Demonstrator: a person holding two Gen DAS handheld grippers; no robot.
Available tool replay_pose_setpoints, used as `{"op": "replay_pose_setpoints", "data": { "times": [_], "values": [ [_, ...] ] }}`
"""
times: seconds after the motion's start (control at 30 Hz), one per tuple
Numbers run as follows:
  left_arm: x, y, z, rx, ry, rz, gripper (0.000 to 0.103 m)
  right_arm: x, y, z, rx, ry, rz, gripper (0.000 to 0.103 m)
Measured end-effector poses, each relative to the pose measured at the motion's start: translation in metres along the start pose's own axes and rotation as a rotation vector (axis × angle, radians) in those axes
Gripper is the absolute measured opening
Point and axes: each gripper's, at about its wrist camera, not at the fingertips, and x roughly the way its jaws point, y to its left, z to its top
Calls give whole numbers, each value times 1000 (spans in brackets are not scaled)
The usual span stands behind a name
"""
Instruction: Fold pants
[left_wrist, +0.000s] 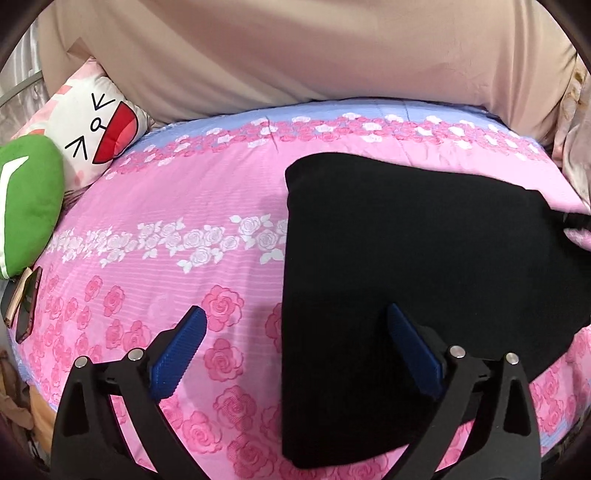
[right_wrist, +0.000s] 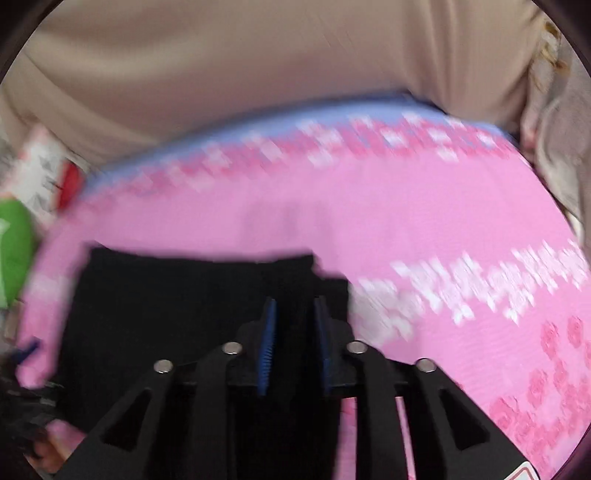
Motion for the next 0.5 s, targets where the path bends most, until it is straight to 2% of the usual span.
{"op": "replay_pose_setpoints", "data": {
  "times": [0.07,0.1,0.13,0.17,0.27,0.33,0.43,0.5],
  "values": [
    [-4,2,-1,1,-4,3,96,-19,2,-3,53,-67,28,27],
    [-7,4,-1,-3,-9,2,96,-40,7,-3,59,-140,52,26],
    [-13,10,-1,-19,-14,-4,95,-57,18,-1,39,-194,85,26],
    [-17,14,-2,-30,-22,-14,95,-64,29,2,9,-209,108,24],
    [-26,28,-5,-46,-34,-14,95,-68,92,15,-154,-161,283,24],
    [-28,39,-9,-60,-29,5,95,-57,131,19,-235,-113,348,24],
    [-24,53,-14,-91,-6,28,95,-16,196,21,-355,-30,377,24],
    [-22,64,-17,-111,10,40,95,24,225,22,-373,45,367,23]
  ]
}}
